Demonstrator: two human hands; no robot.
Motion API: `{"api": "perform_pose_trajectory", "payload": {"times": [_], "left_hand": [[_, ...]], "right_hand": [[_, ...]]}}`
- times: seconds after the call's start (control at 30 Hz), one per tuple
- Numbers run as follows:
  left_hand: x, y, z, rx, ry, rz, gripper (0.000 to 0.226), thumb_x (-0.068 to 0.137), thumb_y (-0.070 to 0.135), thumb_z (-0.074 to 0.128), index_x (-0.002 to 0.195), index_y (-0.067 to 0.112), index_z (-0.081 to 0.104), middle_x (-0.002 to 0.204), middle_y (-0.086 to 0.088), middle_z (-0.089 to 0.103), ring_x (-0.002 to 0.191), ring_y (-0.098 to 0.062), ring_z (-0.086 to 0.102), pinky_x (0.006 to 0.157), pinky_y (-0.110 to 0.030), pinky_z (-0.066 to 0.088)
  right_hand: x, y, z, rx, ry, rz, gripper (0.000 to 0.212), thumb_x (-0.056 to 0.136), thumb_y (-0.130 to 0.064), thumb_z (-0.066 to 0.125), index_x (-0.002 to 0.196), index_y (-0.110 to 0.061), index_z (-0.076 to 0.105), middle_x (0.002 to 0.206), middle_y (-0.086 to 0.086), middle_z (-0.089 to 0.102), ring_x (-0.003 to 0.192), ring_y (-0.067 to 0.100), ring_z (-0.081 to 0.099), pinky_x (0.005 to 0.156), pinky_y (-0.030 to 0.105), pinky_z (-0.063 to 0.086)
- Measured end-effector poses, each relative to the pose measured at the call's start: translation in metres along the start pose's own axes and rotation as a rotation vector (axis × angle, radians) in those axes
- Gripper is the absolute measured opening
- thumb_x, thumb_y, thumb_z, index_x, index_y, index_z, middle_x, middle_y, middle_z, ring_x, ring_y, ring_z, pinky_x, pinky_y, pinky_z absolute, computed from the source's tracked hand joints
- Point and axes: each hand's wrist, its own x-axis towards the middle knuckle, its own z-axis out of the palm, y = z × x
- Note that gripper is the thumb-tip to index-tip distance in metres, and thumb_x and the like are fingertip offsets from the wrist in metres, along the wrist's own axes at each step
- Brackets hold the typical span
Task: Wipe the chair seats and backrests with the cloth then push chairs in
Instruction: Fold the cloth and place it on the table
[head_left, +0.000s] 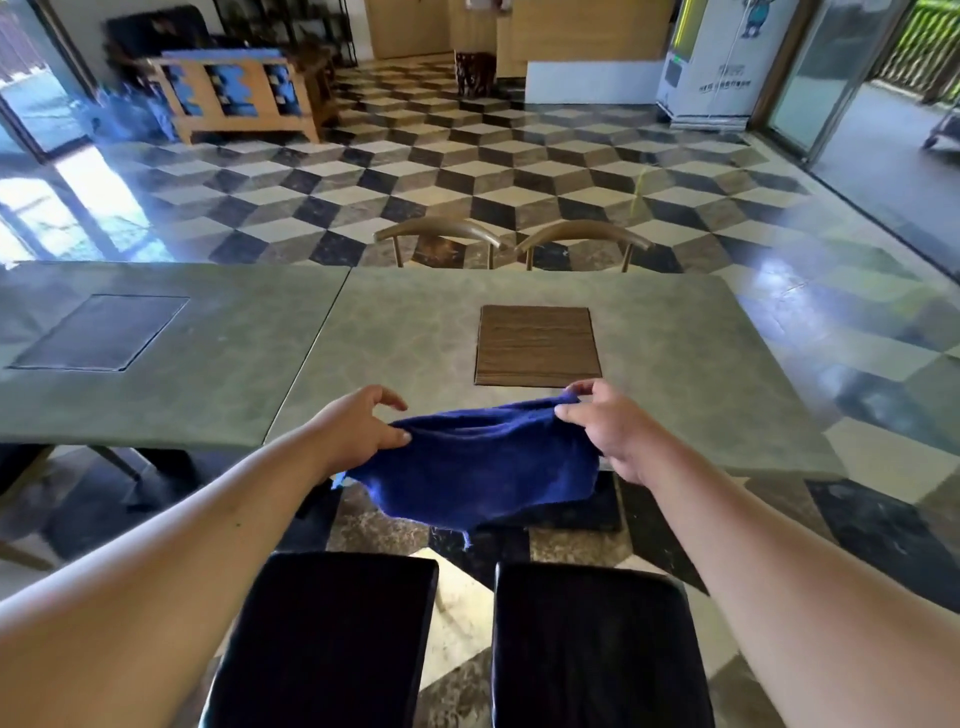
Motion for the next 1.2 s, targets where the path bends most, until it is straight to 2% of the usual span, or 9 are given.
{"api": "perform_pose_trajectory", "payload": {"times": [0.1,0.2,0.37,0.5,0.6,0.73,0.87,1.03,1.2], "left_hand": [[0.01,-0.008,-0.008,0.067,-0.031,0.094,0.026,0.093,0.02,0.077,0.111,0.036,0.069,0.089,-0.002,0.072,0.075,-0.02,0.064,0.064,-0.03,0.045],[0.018,-0.012,-0.018,0.274,-0.041,0.155,0.014,0.095,0.026,0.071,0.101,0.039,0.072,0.099,0.008,0.072,0.09,-0.017,0.065,0.072,-0.029,0.042],[0.031,-0.011,-0.03,0.452,0.011,0.15,0.01,0.09,0.037,0.07,0.092,0.03,0.077,0.089,0.008,0.075,0.082,-0.017,0.064,0.067,-0.029,0.045],[0.04,0.005,-0.014,-0.014,-0.101,-0.106,0.01,0.092,0.02,0.067,0.089,0.013,0.074,0.076,-0.007,0.074,0.069,-0.025,0.071,0.064,-0.033,0.061],[0.041,0.015,0.004,-0.311,-0.186,-0.208,0.007,0.099,0.014,0.065,0.096,0.008,0.069,0.072,-0.005,0.071,0.054,-0.016,0.07,0.051,-0.025,0.057],[0.049,0.025,0.029,-0.447,-0.264,-0.175,0.006,0.101,0.014,0.066,0.099,0.01,0.069,0.083,-0.006,0.075,0.069,-0.018,0.072,0.066,-0.03,0.057],[0.064,0.028,0.044,-0.436,-0.255,-0.14,0.007,0.096,0.019,0.072,0.101,0.013,0.072,0.102,-0.01,0.078,0.094,-0.026,0.076,0.083,-0.039,0.061],[0.091,0.013,0.048,-0.357,-0.192,-0.047,0.019,0.089,0.025,0.073,0.106,0.017,0.07,0.086,0.0,0.08,0.076,-0.015,0.078,0.07,-0.03,0.056],[0.131,-0.023,0.066,0.091,-0.364,0.06,0.08,0.076,0.022,0.083,0.147,0.035,0.047,0.123,-0.002,0.056,0.09,-0.029,0.071,0.072,-0.04,0.058]], "right_hand": [[0.003,-0.005,0.0,-0.114,0.012,-0.099,0.042,0.098,-0.012,0.065,0.134,-0.033,0.058,0.133,-0.002,0.058,0.109,0.02,0.061,0.094,0.042,0.054],[0.004,-0.013,0.002,-0.357,-0.038,-0.119,0.017,0.1,-0.014,0.064,0.105,-0.026,0.074,0.099,0.002,0.074,0.083,0.014,0.064,0.071,0.029,0.05],[0.006,-0.025,0.017,-0.791,-0.002,-0.178,0.018,0.099,-0.017,0.062,0.086,-0.015,0.075,0.07,-0.003,0.067,0.069,0.021,0.064,0.058,0.029,0.048],[0.009,-0.026,0.047,-0.43,-0.015,0.044,0.019,0.101,-0.014,0.061,0.084,-0.008,0.068,0.078,0.009,0.069,0.07,0.026,0.071,0.052,0.035,0.062],[0.011,-0.022,0.073,-0.234,-0.047,0.081,0.015,0.101,-0.015,0.062,0.087,-0.012,0.067,0.085,0.011,0.071,0.071,0.021,0.072,0.053,0.031,0.06],[0.016,-0.017,0.102,-0.224,-0.12,0.045,0.006,0.095,-0.019,0.07,0.091,-0.015,0.069,0.087,0.007,0.074,0.072,0.014,0.071,0.055,0.026,0.058],[0.019,-0.017,0.115,-0.36,-0.178,-0.045,0.042,0.069,-0.045,0.085,0.095,-0.015,0.071,0.089,0.012,0.078,0.073,0.016,0.069,0.065,0.039,0.056],[0.045,-0.012,0.114,-0.504,-0.099,-0.153,0.014,0.083,-0.017,0.061,0.093,-0.02,0.071,0.086,0.004,0.074,0.082,0.024,0.068,0.077,0.043,0.056],[0.086,0.005,0.101,-0.408,-0.15,-0.085,0.023,0.084,-0.004,0.056,0.093,-0.018,0.071,0.09,0.009,0.075,0.079,0.021,0.064,0.07,0.036,0.052]]}}
